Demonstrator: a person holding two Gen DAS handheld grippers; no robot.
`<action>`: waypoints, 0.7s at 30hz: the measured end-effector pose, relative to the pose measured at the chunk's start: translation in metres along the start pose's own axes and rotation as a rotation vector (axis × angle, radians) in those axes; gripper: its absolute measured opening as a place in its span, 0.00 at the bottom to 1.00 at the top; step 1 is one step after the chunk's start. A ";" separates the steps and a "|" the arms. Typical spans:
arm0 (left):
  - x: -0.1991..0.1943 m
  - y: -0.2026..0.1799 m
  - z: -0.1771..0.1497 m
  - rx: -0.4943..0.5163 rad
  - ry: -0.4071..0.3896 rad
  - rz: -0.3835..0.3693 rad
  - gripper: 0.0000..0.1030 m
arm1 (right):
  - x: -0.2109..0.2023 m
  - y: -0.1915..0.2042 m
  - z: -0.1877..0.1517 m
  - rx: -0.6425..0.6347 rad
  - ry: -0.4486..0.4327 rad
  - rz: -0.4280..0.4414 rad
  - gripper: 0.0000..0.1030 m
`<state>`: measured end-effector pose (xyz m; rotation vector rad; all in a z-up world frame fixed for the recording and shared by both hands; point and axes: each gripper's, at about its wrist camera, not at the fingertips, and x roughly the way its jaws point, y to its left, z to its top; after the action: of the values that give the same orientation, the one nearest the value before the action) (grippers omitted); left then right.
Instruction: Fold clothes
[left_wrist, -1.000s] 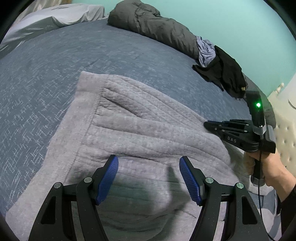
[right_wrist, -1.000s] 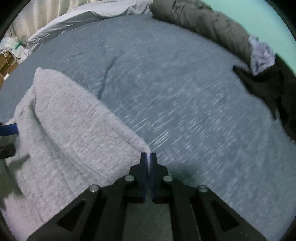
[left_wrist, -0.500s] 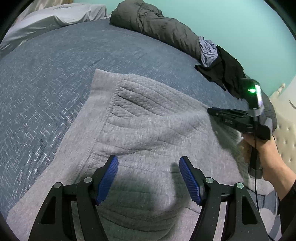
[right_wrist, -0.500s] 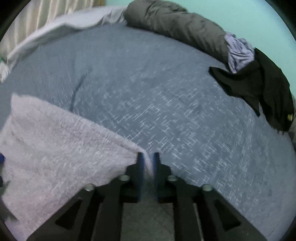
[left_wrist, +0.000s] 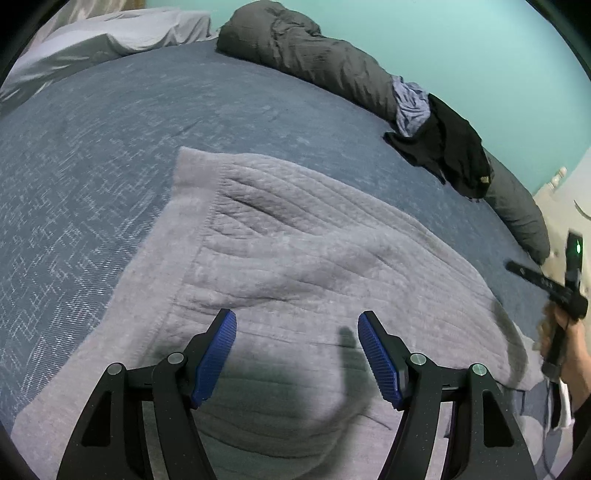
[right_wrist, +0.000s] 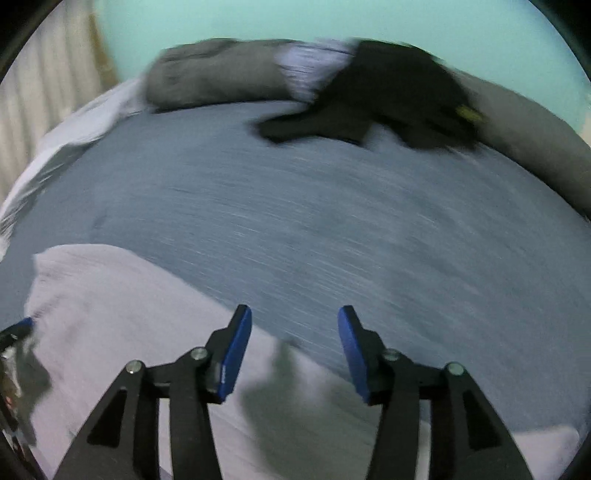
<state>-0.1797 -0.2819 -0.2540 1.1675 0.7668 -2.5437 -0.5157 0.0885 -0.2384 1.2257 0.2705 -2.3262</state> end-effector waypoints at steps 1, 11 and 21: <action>0.000 -0.004 -0.001 0.008 0.001 -0.004 0.70 | -0.004 -0.026 -0.010 0.028 0.029 -0.039 0.50; 0.016 -0.054 -0.004 0.078 0.022 -0.020 0.70 | -0.049 -0.162 -0.092 0.127 0.138 -0.199 0.50; 0.034 -0.096 -0.008 0.127 0.021 -0.009 0.70 | -0.048 -0.173 -0.123 0.048 0.173 -0.170 0.58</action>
<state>-0.2371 -0.1976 -0.2492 1.2335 0.6245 -2.6244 -0.4927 0.3013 -0.2791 1.4834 0.3935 -2.3826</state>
